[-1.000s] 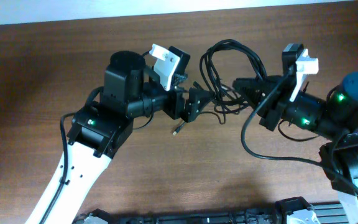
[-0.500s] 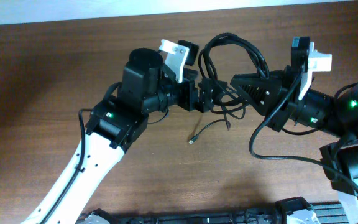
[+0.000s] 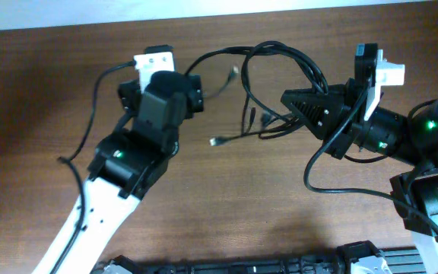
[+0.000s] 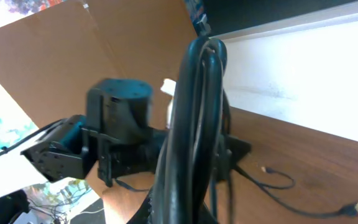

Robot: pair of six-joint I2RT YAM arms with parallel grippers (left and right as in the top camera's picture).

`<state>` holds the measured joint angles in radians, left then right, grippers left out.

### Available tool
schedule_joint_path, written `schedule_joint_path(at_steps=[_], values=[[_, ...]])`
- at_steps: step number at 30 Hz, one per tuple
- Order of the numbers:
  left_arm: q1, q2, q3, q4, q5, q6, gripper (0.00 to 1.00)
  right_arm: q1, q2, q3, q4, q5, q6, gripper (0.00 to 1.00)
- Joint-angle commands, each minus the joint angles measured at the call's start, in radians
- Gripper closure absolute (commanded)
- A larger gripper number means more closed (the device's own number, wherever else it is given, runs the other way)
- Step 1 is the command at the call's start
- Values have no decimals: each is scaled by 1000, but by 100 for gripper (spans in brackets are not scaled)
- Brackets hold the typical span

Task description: Untangle cables

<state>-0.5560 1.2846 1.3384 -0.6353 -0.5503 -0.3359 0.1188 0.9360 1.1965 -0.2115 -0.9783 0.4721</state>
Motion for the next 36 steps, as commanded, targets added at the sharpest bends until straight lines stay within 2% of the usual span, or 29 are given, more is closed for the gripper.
schedule_joint_path(at_steps=[1, 4, 10, 18, 21, 24, 27, 30, 33, 36], values=[[45, -52, 7, -19, -86, 43, 1, -2, -15, 14, 10, -5, -11, 96], [57, -56, 7, -77, -87, 47, 1, -2, -1, 14, -3, 14, -39, 96], [57, -58, 7, -66, -86, 46, 1, -2, 71, 14, -129, 26, -103, 96], [57, -117, 7, -70, -7, 58, 1, -2, 117, 14, -297, 335, -147, 96], [57, -126, 7, -65, 4, 83, 1, -2, 117, 14, -290, 351, -149, 96], [57, -126, 7, -31, 182, 83, 1, -2, 117, 14, -290, 351, -154, 96], [57, -114, 7, 63, 483, 71, 1, -2, 117, 14, -283, 351, -154, 96], [57, -93, 7, 161, 700, 71, 1, -2, 117, 14, -279, 311, -167, 96], [57, -61, 7, 206, 789, 72, 1, -2, 117, 14, -279, 201, -236, 96], [57, -39, 7, 212, 801, 72, 1, -2, 117, 14, -279, 129, -237, 96]])
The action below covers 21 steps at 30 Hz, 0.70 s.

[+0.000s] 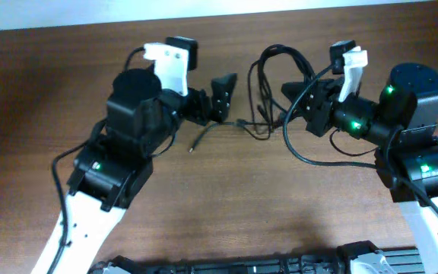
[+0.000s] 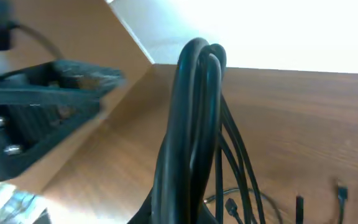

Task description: Untangle cables

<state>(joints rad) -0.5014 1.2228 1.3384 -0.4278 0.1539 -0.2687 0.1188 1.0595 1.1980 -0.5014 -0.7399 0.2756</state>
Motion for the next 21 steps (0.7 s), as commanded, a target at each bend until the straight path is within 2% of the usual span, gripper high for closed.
schedule_joint_path(at_steps=[1, 4, 9, 16, 19, 20, 21], values=[[2, 24, 7, 5, 97, 5, 1, -2, -7, 12, 11, -126, -40, 96], [2, 24, 7, 8, 97, -10, 0, -2, -7, 12, 11, -130, -40, 96], [-2, 25, 7, 11, 127, -145, 0, -1, -7, 12, 26, -230, -40, 96], [-31, 25, 7, 16, 191, -146, 1, -1, -7, 12, 26, -241, -40, 96], [-33, 25, 7, 16, 219, -147, 8, -1, -7, 12, 18, -174, -40, 96], [-34, 25, 7, 16, 225, -147, 14, -1, -7, 12, 18, -164, -40, 96], [-34, 25, 7, 16, 225, -158, 24, -1, -7, 12, 18, -164, -40, 96]])
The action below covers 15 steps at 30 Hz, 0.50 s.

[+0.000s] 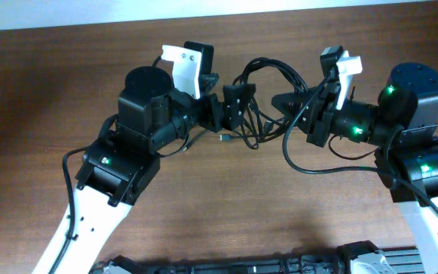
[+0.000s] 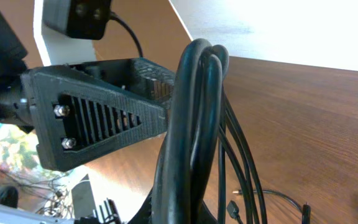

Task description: Untangle cables

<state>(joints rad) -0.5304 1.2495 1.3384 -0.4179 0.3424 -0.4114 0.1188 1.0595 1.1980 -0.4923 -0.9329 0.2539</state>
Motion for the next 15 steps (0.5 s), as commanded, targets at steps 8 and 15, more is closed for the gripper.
schedule_joint_path(at_steps=[8, 15], values=[[-32, -1, 7, 37, 106, -67, 80, -1, -7, 12, 9, -29, -11, 96], [-44, 2, 7, 68, 80, -67, 61, -1, -7, 12, 9, -63, -11, 96]])
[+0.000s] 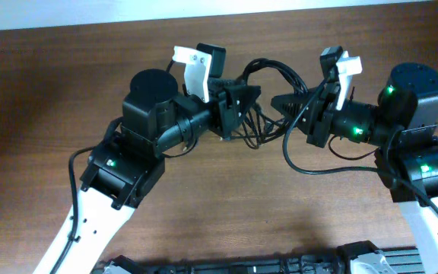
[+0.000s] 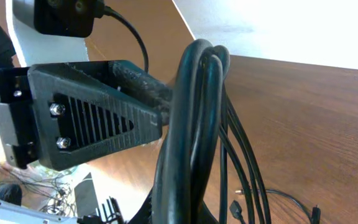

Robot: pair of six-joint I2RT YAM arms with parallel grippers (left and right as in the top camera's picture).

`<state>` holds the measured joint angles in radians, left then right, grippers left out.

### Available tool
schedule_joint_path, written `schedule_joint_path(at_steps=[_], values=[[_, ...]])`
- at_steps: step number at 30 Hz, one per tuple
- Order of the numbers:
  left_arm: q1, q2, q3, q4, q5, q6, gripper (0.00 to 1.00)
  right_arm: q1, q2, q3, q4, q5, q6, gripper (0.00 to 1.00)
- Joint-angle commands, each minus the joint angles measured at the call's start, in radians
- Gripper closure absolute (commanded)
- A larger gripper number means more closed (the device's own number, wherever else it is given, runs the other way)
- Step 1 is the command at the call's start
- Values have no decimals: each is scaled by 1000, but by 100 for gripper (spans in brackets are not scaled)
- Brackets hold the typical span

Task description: Untangle cables

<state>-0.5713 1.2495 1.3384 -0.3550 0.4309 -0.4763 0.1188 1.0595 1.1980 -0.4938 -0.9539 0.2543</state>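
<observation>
A bundle of black cables is held up off the brown table, with my right gripper shut on it. In the right wrist view the thick bundle rises from my right gripper at the bottom edge. Thinner strands run down to loose plugs lying on the wood. My left gripper stands open right at the bundle from the left. Its ribbed black fingers reach the cables. Whether they touch is hidden.
A separate black lead loops below my right wrist over the table. The table's far edge meets a white wall. Both arms crowd the middle of the table, with bare wood to the left and front.
My left gripper has moved a little further right, so its fingertips now reach the held bundle. My right gripper and the bundle are where they were.
At first my right gripper held the bundle at the right and my left gripper was far off at the left. Then both stood nearer the middle, still apart. Then the left gripper was just beside the bundle, and now it is at it.
</observation>
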Motion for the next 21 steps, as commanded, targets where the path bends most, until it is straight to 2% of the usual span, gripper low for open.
schedule_joint_path(at_steps=[1, 8, 18, 19, 20, 21], values=[[-3, 5, 7, 6, -9, -2, 61, -1, -7, 12, 10, -42, -11, 96], [-2, 44, 7, 3, -16, -1, 54, -1, -7, 12, 11, -45, -11, 96], [-2, 51, 7, 3, -61, 6, 54, -1, -11, 12, 11, -62, -11, 96], [-2, 52, 7, 4, -62, 6, 56, -1, -11, 12, 11, -68, -11, 96], [-2, 53, 7, 11, -62, 6, 65, -1, -11, 12, 10, -69, -11, 96], [-3, 53, 7, 24, -61, 6, 78, -1, -11, 12, 11, -76, -11, 96]])
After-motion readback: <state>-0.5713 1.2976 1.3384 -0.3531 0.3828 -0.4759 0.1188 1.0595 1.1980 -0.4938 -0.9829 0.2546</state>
